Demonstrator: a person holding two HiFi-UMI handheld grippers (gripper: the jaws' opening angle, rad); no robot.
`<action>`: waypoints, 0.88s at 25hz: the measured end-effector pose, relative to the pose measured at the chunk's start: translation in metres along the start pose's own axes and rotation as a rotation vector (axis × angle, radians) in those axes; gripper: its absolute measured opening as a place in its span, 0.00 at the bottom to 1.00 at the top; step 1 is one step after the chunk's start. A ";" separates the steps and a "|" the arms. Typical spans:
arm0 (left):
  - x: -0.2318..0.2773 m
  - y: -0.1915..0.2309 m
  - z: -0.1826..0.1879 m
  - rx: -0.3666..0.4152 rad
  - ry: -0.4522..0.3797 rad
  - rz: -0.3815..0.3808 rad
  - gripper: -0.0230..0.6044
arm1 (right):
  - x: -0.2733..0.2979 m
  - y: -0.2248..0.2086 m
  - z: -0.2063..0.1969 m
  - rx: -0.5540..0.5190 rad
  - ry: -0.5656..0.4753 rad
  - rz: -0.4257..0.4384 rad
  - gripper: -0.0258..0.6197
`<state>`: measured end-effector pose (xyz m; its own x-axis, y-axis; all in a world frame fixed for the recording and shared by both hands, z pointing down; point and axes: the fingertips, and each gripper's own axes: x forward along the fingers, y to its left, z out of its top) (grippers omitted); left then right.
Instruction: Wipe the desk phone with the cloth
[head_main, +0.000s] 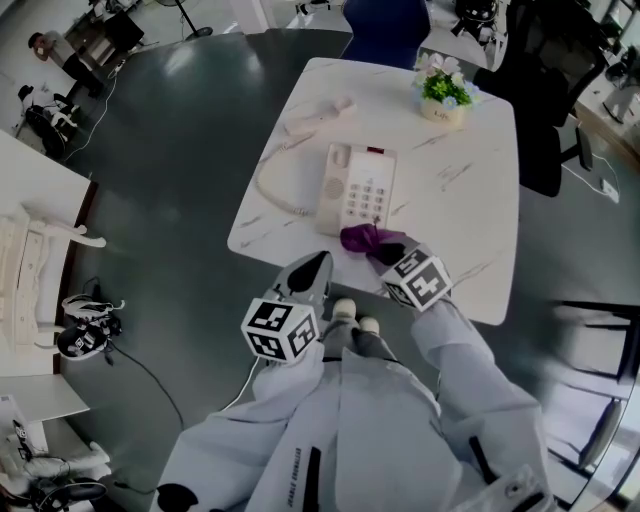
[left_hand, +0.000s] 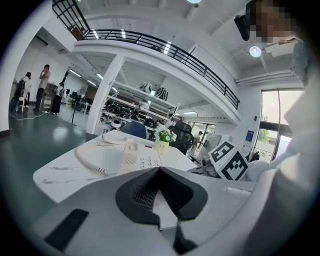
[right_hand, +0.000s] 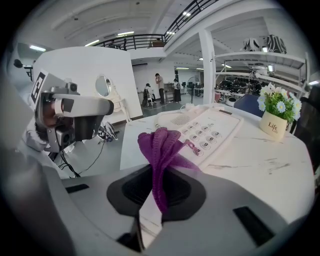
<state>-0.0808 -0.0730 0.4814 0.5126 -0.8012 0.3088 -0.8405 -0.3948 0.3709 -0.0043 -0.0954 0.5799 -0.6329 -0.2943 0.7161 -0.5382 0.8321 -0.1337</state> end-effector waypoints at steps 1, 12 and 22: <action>-0.001 0.000 0.000 0.000 -0.004 0.002 0.03 | -0.001 0.001 0.000 0.003 -0.011 0.000 0.10; -0.008 -0.003 0.012 0.013 -0.044 0.019 0.03 | -0.031 -0.001 0.020 0.140 -0.271 -0.046 0.10; -0.003 0.001 0.020 0.020 -0.049 0.016 0.03 | -0.058 -0.015 0.048 0.225 -0.459 -0.097 0.10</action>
<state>-0.0865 -0.0801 0.4639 0.4905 -0.8282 0.2710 -0.8521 -0.3906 0.3484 0.0136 -0.1130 0.5079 -0.7258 -0.5828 0.3654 -0.6810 0.6839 -0.2617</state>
